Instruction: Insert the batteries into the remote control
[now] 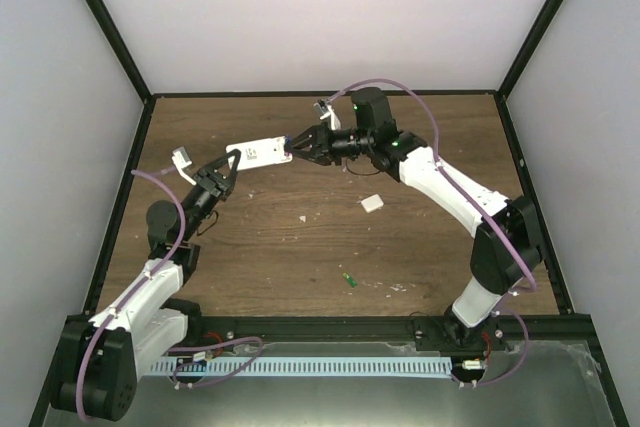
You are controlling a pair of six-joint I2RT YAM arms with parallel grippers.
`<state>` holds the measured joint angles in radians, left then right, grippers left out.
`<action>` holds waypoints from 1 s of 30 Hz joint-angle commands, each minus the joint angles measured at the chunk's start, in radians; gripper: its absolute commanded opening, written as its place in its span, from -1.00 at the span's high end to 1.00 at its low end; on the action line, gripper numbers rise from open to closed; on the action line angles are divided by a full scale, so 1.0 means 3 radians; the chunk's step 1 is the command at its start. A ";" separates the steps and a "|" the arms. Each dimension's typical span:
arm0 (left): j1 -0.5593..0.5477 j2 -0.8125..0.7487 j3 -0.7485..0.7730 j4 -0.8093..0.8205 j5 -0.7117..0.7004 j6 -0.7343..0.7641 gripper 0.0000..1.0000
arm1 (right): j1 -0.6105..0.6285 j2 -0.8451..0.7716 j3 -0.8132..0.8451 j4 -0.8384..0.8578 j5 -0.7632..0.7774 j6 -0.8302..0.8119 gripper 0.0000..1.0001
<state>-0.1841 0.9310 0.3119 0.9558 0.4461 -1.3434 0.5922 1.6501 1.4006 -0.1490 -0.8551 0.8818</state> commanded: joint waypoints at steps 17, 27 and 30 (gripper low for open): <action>0.0006 0.0051 -0.0001 0.0170 -0.0007 -0.0006 1.00 | -0.0002 0.0066 0.0496 -0.0220 0.0096 -0.0273 0.30; 0.0005 0.0047 0.0004 0.0153 -0.0014 -0.0007 1.00 | -0.0006 0.0101 0.0673 -0.0464 0.0240 -0.0432 0.26; 0.0003 0.0047 -0.0005 0.0145 -0.0008 -0.0007 1.00 | -0.0005 0.0113 0.0694 -0.0470 0.0210 -0.0424 0.27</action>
<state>-0.1837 0.9463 0.3119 0.9710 0.4465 -1.3533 0.5922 1.6730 1.5597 -0.2649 -0.7979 0.7742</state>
